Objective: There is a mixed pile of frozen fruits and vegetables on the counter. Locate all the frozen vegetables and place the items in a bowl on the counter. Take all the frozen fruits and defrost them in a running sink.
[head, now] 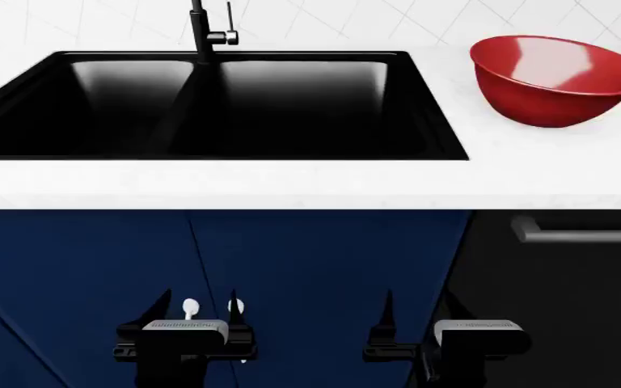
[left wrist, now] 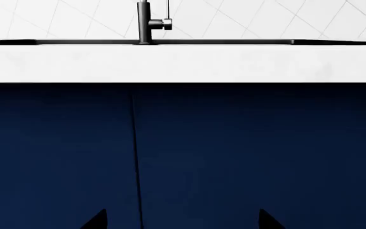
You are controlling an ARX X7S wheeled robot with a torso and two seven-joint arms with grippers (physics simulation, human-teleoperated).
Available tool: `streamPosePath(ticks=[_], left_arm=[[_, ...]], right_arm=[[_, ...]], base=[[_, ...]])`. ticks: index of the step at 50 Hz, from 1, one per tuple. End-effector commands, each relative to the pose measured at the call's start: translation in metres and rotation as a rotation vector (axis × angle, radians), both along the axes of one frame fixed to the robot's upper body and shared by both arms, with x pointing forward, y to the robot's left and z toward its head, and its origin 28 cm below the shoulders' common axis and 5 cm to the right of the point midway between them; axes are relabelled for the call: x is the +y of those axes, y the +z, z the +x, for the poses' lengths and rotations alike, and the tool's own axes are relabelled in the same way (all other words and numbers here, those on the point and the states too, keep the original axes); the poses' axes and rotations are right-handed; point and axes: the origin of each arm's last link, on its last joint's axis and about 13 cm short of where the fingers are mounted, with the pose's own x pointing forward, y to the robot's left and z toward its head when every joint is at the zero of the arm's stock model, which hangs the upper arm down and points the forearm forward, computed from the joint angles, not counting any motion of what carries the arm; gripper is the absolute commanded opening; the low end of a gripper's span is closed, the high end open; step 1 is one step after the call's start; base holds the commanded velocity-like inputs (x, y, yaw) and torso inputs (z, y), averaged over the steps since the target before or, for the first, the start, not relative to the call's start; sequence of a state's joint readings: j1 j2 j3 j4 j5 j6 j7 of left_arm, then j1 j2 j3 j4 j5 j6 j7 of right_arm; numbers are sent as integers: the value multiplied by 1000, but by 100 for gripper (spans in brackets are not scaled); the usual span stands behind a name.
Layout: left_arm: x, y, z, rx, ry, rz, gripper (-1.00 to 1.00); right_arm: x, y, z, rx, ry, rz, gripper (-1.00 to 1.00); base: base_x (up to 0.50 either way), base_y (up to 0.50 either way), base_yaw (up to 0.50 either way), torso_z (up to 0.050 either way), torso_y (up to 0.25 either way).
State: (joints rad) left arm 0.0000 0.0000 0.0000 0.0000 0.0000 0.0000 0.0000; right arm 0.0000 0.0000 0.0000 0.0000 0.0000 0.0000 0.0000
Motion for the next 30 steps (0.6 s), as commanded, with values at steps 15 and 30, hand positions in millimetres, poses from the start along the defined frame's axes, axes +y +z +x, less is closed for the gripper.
streamPosePath(ticks=[15,30], left_arm=[[0,0,0,-1,-1,9,100],[0,0,0,-1,-2,10,100]], right_arm=[[3,0,0,-1,54,-6,100],[3,0,0,3,47,3,100]], base=[[0,-233,0,0,0],[0,-500,0,0,0]])
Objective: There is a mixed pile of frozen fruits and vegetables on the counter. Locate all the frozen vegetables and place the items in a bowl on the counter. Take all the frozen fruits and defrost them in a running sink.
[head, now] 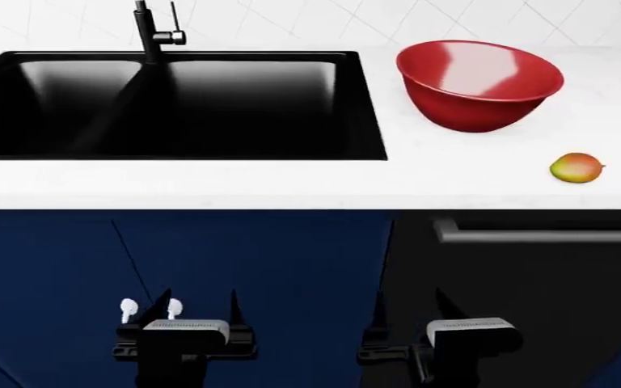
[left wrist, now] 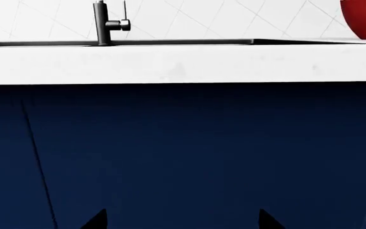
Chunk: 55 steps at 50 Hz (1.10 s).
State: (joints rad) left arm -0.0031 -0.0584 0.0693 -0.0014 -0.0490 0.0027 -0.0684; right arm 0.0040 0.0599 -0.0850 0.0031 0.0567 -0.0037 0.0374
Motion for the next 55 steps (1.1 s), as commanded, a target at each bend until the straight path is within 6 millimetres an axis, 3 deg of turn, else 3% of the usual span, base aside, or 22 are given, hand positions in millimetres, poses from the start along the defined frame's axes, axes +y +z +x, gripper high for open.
streamPosePath(ticks=[1,42,55], left_arm=[[0,0,0,0,-2,1,100],[0,0,-1,4,5,-5,100],[2,2,-1,-11,19,-4,100]], right_arm=[[0,0,0,3,-1,7,100],[0,-2,1,23,1,4,100],[0,0,1,30,7,-27,100]], base=[[0,-500,0,0,0],[-5,-500,0,0,0],[-4,-44,0,0,0]])
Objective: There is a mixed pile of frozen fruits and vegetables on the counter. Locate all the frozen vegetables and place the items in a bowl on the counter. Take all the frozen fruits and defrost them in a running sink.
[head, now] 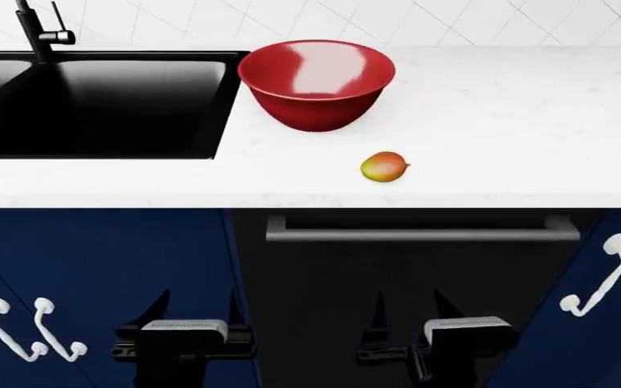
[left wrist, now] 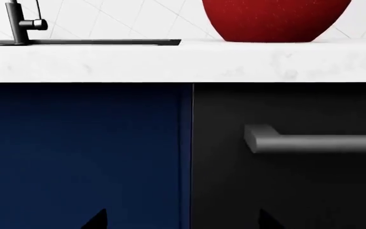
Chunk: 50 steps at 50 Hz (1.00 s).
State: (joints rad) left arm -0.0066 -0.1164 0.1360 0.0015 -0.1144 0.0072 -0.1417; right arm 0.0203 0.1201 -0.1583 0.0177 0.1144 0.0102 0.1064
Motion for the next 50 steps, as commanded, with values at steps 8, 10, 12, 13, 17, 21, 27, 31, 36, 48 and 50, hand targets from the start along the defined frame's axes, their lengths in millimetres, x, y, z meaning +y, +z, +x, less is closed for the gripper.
streamPosePath(ticks=[8,10,12,13,17,21,27,31,36,48,50], left_arm=[[15,43,-27,-76,21,12,100],[23,65,-38,-110,30,23,100],[31,89,-49,-157,46,36,100],[34,101,-54,-183,58,39,100],[43,145,-70,-271,87,55,100],[50,196,-71,-360,106,38,100],[62,278,-62,-436,176,71,100],[63,320,-44,-413,201,175,100],[68,367,-29,-367,252,328,100],[62,396,-13,-253,400,635,100],[63,393,-10,-236,399,663,100]], right_arm=[[-8,72,-24,-136,27,-79,100],[-9,98,-32,-186,32,-81,100],[-10,122,-40,-239,27,-81,100],[-11,132,-44,-255,24,-79,100],[-15,165,-52,-316,4,-102,100],[-19,206,-56,-390,48,-159,100],[-16,262,-59,-384,-38,-191,100],[-14,297,-57,-361,-65,-269,100],[-18,341,-67,-329,-155,-362,100],[-27,371,-55,-300,-274,-383,100],[-28,368,-51,-285,-254,-367,100]], base=[[0,0,0,0,0],[0,0,0,0,0],[0,0,0,0,0],[0,0,0,0,0],[0,0,0,0,0],[0,0,0,0,0],[0,0,0,0,0],[0,0,0,0,0],[0,0,0,0,0],[0,0,0,0,0],[18,0,0,0,0]])
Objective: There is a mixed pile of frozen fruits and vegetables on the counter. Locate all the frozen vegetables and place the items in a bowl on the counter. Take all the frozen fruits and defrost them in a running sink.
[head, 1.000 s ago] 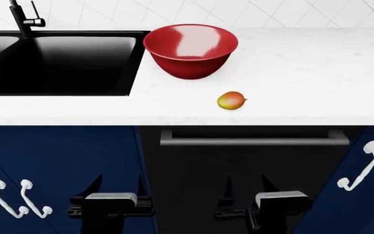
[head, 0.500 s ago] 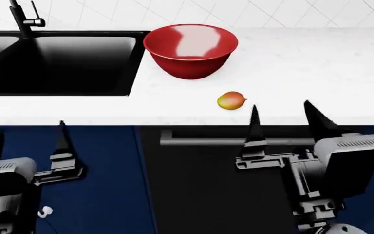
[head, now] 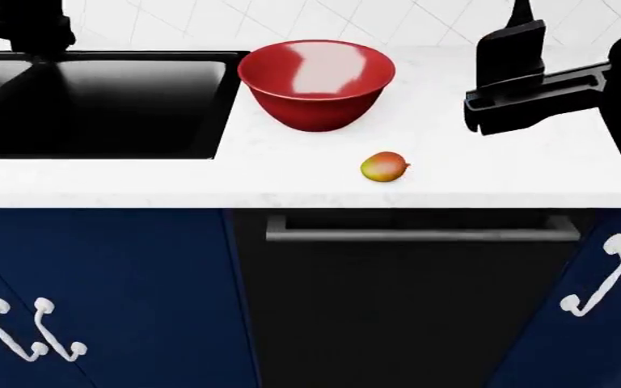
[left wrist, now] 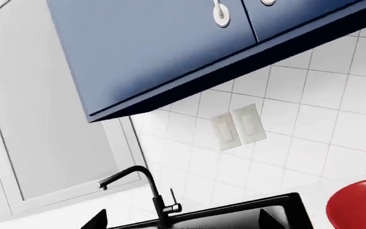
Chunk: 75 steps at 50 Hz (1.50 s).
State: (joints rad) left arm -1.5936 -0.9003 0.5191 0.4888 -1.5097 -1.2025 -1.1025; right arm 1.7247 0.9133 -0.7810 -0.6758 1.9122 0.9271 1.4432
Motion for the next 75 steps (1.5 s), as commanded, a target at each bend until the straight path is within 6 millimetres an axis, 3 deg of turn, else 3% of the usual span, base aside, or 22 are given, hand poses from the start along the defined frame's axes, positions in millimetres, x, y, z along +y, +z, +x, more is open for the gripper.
streamPosePath(ticks=[1,31,51,75], left_arm=[[4,34,-8,70,183,244,100],[10,22,-9,144,151,267,100],[11,19,-9,150,160,263,100],[11,18,-8,163,157,266,100]], right_arm=[[-12,25,-6,20,-99,-16,100],[-7,-7,6,184,23,11,100],[17,-37,0,513,349,180,100],[16,-62,-7,744,410,290,100]], base=[[156,0,0,0,0],[464,0,0,0,1],[2,0,0,0,0],[0,0,0,0,0]])
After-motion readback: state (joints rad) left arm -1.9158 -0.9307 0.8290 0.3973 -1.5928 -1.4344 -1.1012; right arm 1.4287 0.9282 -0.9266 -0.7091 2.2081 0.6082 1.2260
